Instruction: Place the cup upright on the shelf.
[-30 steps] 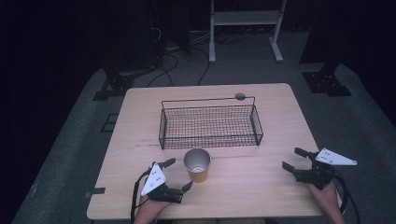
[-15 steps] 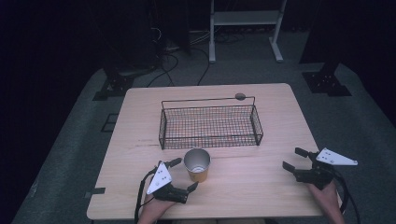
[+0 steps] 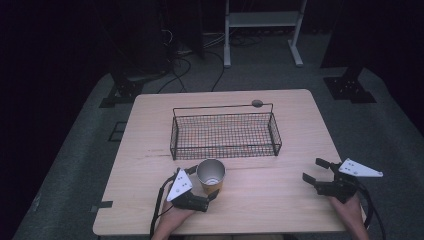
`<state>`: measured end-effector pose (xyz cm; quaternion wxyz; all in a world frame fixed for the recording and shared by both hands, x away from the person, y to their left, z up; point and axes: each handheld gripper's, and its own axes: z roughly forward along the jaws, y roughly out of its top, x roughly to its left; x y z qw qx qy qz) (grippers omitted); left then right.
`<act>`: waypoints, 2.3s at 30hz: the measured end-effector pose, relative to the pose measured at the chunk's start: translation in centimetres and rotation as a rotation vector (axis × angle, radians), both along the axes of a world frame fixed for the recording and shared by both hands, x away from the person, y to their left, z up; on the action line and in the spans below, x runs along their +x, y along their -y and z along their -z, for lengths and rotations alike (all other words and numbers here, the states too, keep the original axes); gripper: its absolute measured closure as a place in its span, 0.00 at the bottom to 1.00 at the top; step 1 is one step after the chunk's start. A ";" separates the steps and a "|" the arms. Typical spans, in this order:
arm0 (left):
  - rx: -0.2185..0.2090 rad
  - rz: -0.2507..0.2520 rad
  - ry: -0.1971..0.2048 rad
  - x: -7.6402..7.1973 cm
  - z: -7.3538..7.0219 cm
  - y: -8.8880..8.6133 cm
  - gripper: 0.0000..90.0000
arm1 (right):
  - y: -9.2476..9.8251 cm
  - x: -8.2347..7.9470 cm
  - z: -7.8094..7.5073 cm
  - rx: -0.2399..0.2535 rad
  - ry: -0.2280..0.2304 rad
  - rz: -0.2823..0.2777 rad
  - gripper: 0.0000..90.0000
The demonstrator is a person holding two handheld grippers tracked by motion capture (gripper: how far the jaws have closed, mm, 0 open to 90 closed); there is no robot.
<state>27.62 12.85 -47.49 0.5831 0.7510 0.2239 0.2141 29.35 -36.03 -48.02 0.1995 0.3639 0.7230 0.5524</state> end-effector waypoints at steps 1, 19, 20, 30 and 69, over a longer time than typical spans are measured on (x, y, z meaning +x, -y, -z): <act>0.000 -0.003 0.001 0.2 -0.1 0.1 0.02 | 0.1 0.0 0.0 0.008 -0.002 0.001 0.15; -0.011 0.010 0.008 1.0 -0.4 0.9 0.06 | 0.2 0.0 0.0 0.022 0.002 0.005 0.15; -0.011 0.010 0.008 1.0 -0.4 0.9 0.07 | 0.2 0.0 0.0 0.022 0.002 0.005 0.15; -0.021 0.005 0.017 1.2 -0.4 1.0 0.14 | 0.3 0.0 -0.1 0.026 0.006 0.008 0.15; -0.056 0.092 0.061 2.4 -5.6 1.5 0.15 | 0.3 -0.1 -0.1 0.028 0.011 -0.001 0.15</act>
